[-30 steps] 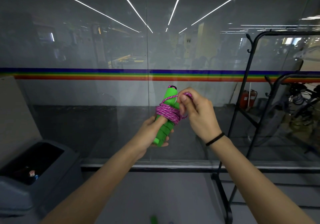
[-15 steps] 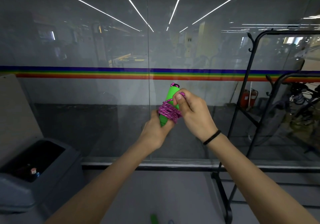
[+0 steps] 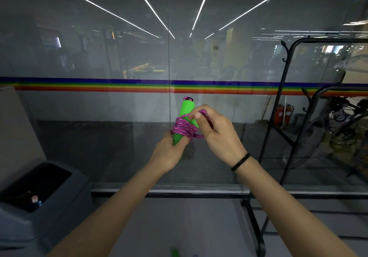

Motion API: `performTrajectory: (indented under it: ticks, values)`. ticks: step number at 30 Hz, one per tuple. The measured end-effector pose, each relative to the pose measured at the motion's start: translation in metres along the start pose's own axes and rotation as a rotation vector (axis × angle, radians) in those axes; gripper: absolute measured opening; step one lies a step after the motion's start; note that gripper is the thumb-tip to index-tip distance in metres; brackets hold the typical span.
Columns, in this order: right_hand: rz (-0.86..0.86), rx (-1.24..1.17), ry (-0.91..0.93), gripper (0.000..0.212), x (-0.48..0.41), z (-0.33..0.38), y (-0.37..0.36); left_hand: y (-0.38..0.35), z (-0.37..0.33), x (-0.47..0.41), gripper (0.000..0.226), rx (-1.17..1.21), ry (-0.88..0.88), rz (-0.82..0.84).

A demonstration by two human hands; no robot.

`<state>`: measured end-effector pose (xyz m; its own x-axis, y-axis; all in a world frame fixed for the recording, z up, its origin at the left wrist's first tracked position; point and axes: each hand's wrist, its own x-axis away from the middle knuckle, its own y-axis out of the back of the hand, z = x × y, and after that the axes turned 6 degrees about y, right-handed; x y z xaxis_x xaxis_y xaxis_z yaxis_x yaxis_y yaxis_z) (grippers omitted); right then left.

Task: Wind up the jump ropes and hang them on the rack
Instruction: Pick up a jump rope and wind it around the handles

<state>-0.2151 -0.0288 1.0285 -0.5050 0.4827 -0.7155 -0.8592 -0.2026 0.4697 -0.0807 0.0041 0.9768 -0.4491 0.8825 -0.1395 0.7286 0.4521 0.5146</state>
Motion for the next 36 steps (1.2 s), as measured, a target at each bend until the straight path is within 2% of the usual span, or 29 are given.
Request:
performTrajectory:
  ticks: [1,4,6,10,14,16,20,25,29,36]
  values:
    - [0.009,-0.012,-0.008,0.021,-0.001,0.0,0.001,0.001,-0.002,0.001,0.031,0.036,0.009,0.023]
    - [0.028,-0.009,-0.057,0.032,-0.005,-0.003,0.004,0.003,-0.007,0.005,0.056,0.176,0.062,0.109]
    - [0.062,0.027,-0.066,0.038,-0.007,-0.005,0.006,0.004,-0.011,0.007,0.051,0.225,0.047,0.156]
    - [0.09,0.106,0.006,0.036,-0.011,-0.004,0.01,0.003,-0.011,0.009,0.036,0.286,-0.027,0.197]
    - [0.069,0.09,0.043,0.034,-0.01,-0.002,0.016,0.002,-0.007,0.009,0.036,0.321,-0.054,0.101]
    - [0.051,0.032,0.011,0.022,-0.009,0.0,0.019,0.003,-0.005,0.009,0.05,0.316,-0.036,0.041]
    - [-0.013,-0.061,-0.063,0.01,-0.009,0.005,0.022,0.003,-0.009,0.011,0.049,0.314,-0.02,-0.068]
    - [-0.037,0.041,-0.049,0.009,-0.008,0.008,0.021,0.005,-0.019,0.015,0.072,0.248,-0.02,-0.156]
    - [-0.046,0.143,0.014,0.008,-0.004,0.007,0.016,0.007,-0.022,0.015,0.062,0.224,-0.038,-0.198]
    - [-0.097,0.296,0.108,0.005,-0.001,0.004,0.005,-0.001,-0.017,0.013,0.064,0.224,-0.138,-0.218]
